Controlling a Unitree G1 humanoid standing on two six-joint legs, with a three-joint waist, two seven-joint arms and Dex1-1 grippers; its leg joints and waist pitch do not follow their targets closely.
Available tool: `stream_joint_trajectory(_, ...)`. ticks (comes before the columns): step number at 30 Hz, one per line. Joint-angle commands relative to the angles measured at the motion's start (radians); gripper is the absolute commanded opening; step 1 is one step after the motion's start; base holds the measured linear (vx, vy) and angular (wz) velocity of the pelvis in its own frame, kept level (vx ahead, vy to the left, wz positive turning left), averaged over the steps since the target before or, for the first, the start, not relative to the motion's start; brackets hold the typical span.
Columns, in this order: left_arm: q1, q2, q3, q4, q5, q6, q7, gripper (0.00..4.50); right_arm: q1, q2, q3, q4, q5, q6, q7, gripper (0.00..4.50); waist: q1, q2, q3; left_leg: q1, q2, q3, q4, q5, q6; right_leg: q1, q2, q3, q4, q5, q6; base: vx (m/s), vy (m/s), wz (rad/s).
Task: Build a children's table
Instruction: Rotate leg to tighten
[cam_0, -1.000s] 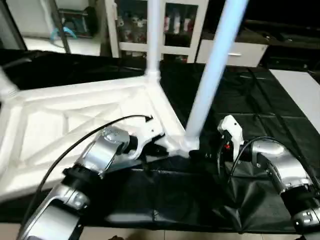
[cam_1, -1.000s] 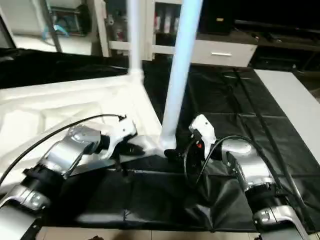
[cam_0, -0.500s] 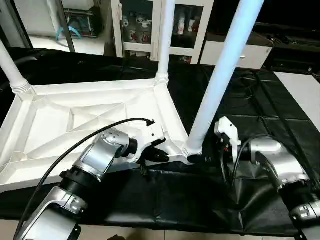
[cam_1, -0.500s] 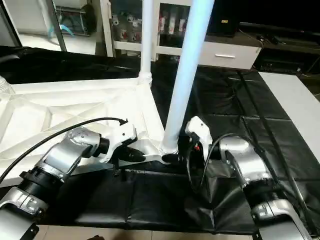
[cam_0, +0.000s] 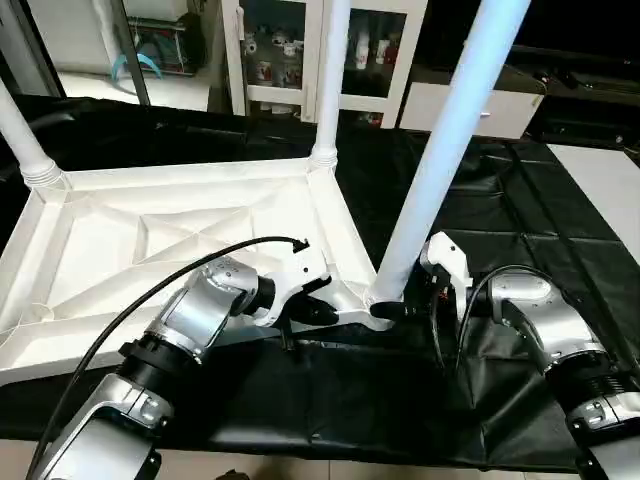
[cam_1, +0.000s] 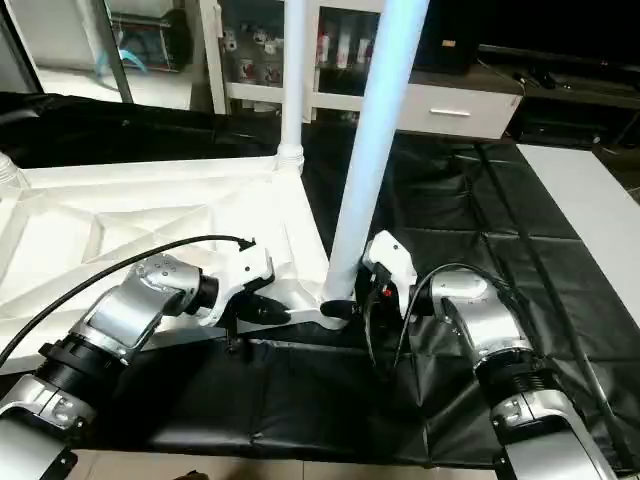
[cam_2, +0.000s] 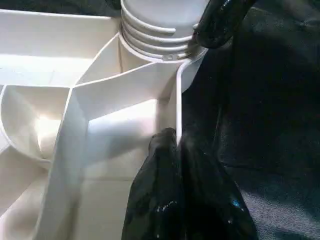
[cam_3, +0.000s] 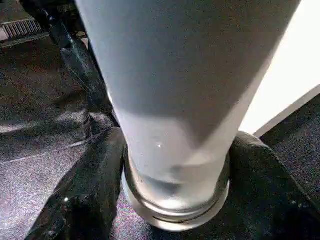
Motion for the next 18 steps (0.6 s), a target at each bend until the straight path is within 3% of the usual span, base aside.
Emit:
stream_joint_trajectory(1, 0.033, -0.001, -0.063, 0.022, 0.012, 0.031, -0.028, 0.00, -0.008, 0.003, 0.008, 0.016, -0.025, -0.010, 0.001, 2.72, -0.003, 0.002, -0.064, 0.003, 0.033, -0.002, -0.061, -0.220, 0.050, 0.053, -0.054, 0.045, -0.053, -0.232, -0.236, 0.000, 0.000, 0.00)
stream_joint_trajectory(7, 0.028, -0.018, -0.043, 0.040, 0.012, 0.037, 0.013, 0.00, -0.003, 0.038, -0.014, 0.043, -0.033, -0.035, -0.089, 2.72, -0.008, 0.004, -0.060, 0.004, 0.033, -0.003, -0.064, -0.263, 0.035, 0.050, -0.056, 0.045, -0.060, -0.296, -0.223, 0.000, 0.000, 0.00)
stream_joint_trajectory(10, -0.007, -0.075, 0.007, 0.109, 0.016, 0.029, 0.131, 0.00, -0.004, 0.130, -0.076, 0.095, -0.034, -0.030, -0.313, 2.71, -0.020, 0.004, -0.053, 0.007, 0.030, -0.007, -0.068, -0.331, 0.013, 0.044, -0.056, 0.041, -0.077, -0.430, -0.179, 0.000, 0.000, 0.00)
stream_joint_trajectory(11, -0.016, -0.088, 0.018, 0.126, 0.018, 0.024, 0.161, 0.00, -0.004, 0.153, -0.089, 0.102, -0.035, -0.027, -0.368, 2.71, -0.025, 0.005, -0.054, 0.013, 0.029, -0.010, -0.067, -0.360, 0.000, 0.039, -0.057, 0.038, -0.085, -0.485, -0.159, 0.000, 0.000, 0.00)
stream_joint_trajectory(13, -0.017, -0.089, 0.018, 0.128, 0.018, 0.023, 0.163, 0.00, -0.004, 0.155, -0.090, 0.102, -0.035, -0.027, -0.372, 2.70, -0.031, 0.003, -0.055, 0.006, 0.028, -0.015, -0.069, -0.365, -0.007, 0.043, -0.059, 0.035, -0.085, -0.507, -0.140, 0.000, 0.000, 0.00)
stream_joint_trajectory(14, -0.028, -0.104, 0.031, 0.147, 0.020, 0.017, 0.196, 0.00, -0.008, 0.184, -0.109, 0.110, -0.030, -0.012, -0.444, 2.70, -0.036, 0.005, -0.052, 0.006, 0.027, -0.017, -0.070, -0.389, -0.005, 0.039, -0.057, 0.030, -0.093, -0.548, -0.116, 0.000, 0.000, 0.00)
stream_joint_trajectory(18, -0.062, -0.138, 0.062, 0.199, 0.028, -0.012, 0.289, 0.00, -0.036, 0.289, -0.177, 0.133, -0.023, 0.032, -0.715, 2.70, -0.054, 0.007, -0.053, 0.009, 0.024, -0.021, -0.069, -0.418, -0.010, 0.030, -0.058, 0.027, -0.100, -0.574, -0.103, 0.000, 0.000, 0.00)
